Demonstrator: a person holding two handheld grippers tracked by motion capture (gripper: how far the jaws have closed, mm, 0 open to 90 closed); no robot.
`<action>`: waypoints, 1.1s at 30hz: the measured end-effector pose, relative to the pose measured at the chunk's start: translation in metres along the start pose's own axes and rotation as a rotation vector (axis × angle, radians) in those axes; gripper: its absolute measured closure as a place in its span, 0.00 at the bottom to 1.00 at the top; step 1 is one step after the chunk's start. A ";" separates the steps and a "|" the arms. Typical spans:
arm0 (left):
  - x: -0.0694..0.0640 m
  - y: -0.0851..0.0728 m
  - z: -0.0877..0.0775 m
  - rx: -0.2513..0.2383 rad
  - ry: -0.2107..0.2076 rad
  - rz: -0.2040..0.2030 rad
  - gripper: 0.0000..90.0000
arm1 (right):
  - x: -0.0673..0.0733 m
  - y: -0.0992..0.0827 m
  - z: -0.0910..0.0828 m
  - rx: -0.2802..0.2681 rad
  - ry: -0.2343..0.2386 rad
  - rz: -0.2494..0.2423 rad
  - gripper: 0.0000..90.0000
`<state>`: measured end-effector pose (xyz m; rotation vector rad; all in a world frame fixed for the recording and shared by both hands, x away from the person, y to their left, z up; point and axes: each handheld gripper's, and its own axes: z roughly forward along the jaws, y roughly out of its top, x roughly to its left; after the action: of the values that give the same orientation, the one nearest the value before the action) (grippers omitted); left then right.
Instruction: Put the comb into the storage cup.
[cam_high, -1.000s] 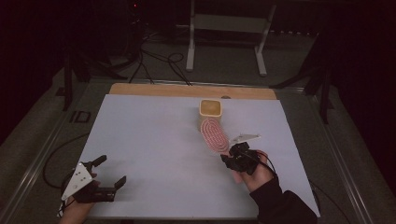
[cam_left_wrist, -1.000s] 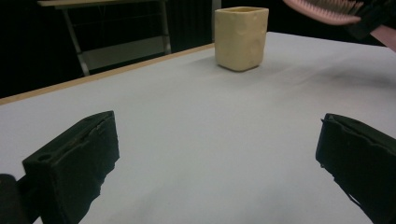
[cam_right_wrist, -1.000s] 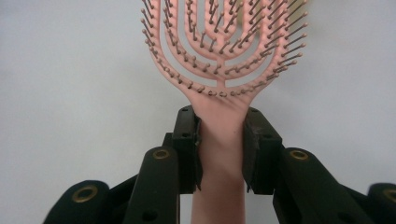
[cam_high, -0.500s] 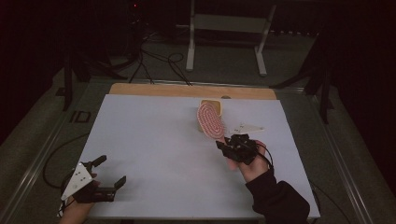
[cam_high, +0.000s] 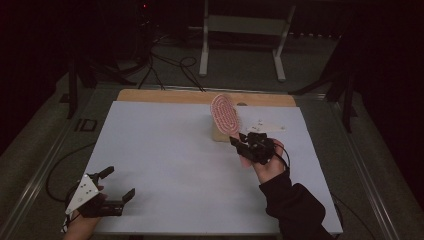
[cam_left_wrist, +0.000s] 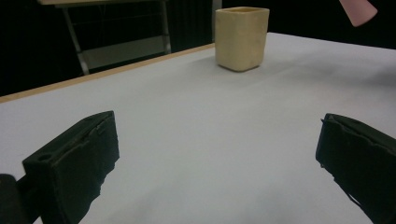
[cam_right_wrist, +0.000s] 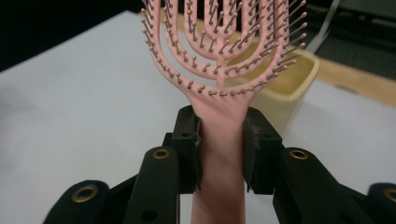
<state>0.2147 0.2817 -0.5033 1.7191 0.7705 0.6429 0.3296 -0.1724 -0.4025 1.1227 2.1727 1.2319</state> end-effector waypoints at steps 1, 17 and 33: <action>0.000 0.000 0.000 -0.002 0.000 -0.002 0.00 | -0.002 0.005 0.000 -0.020 -0.002 -0.001 0.78; 0.001 0.000 0.000 0.003 -0.001 -0.006 0.00 | -0.013 0.034 0.013 -0.100 -0.017 -0.028 0.78; 0.001 -0.001 0.000 0.001 -0.005 -0.012 0.00 | -0.025 0.062 0.044 -0.188 0.026 -0.032 0.77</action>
<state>0.2151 0.2831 -0.5039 1.7148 0.7776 0.6301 0.4017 -0.1516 -0.3742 0.9964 2.0349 1.4106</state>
